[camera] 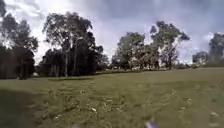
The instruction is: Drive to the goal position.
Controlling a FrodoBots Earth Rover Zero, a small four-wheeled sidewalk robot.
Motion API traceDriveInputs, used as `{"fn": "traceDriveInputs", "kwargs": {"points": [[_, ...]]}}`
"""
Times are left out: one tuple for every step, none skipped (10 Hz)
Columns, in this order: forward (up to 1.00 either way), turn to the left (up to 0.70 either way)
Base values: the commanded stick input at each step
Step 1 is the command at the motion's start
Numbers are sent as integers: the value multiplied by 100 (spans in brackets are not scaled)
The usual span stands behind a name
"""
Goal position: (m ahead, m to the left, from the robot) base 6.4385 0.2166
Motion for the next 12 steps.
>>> {"fn": "traceDriveInputs", "kwargs": {"points": [[70,-1],[70,-2],[70,-3],[70,-13],[70,-19],[70,-34],[70,-34],[70,-29],[70,-22],[70,0],[70,0],[70,0]]}}
